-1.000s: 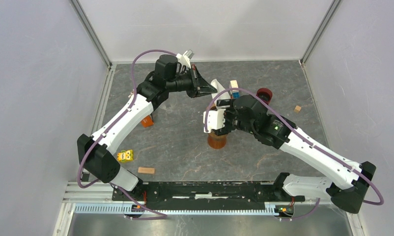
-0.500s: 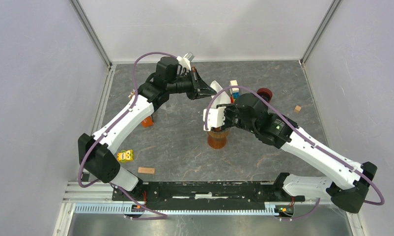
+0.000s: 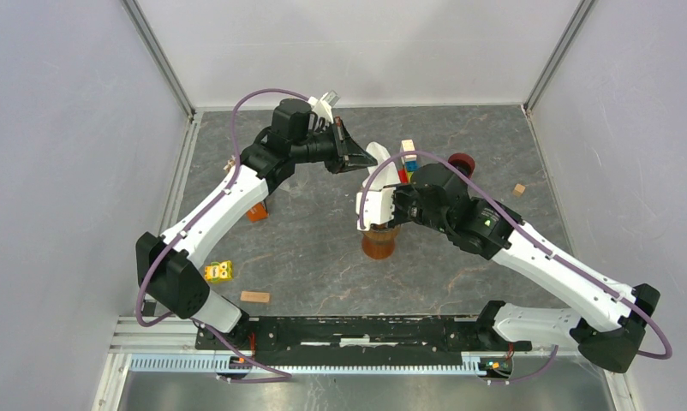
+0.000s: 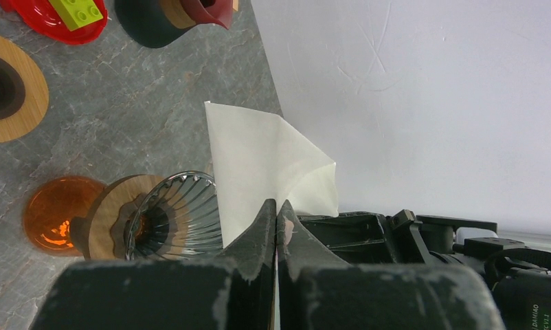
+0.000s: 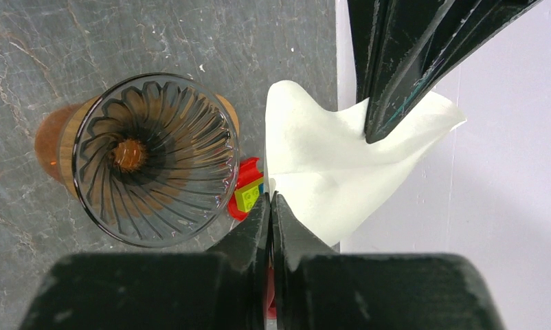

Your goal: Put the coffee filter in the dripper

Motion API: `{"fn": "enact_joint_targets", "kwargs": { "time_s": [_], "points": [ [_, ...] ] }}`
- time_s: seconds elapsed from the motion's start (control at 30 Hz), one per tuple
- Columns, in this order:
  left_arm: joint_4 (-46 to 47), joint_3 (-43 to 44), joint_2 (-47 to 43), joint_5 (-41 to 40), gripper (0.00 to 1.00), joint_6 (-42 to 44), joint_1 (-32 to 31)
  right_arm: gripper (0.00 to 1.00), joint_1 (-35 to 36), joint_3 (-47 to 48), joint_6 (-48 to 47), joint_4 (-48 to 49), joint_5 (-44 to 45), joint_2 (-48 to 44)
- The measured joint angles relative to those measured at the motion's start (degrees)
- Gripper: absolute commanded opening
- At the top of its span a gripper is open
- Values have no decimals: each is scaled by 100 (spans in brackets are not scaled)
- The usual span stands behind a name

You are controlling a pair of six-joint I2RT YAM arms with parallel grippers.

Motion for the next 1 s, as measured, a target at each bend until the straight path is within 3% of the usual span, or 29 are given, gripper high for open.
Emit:
{"fn": "enact_joint_targets", "kwargs": {
  "time_s": [0.27, 0.8, 1.0],
  "points": [
    [-74, 0, -13, -33, 9, 503, 7, 0, 0, 0, 4, -81, -269, -48],
    [-382, 66, -518, -175, 38, 1847, 7, 0, -308, 162, 444, -470, -1681, -118],
    [-503, 66, -527, -170, 39, 2188, 7, 0, -466, 138, 610, -494, -2127, -249]
  ]
}}
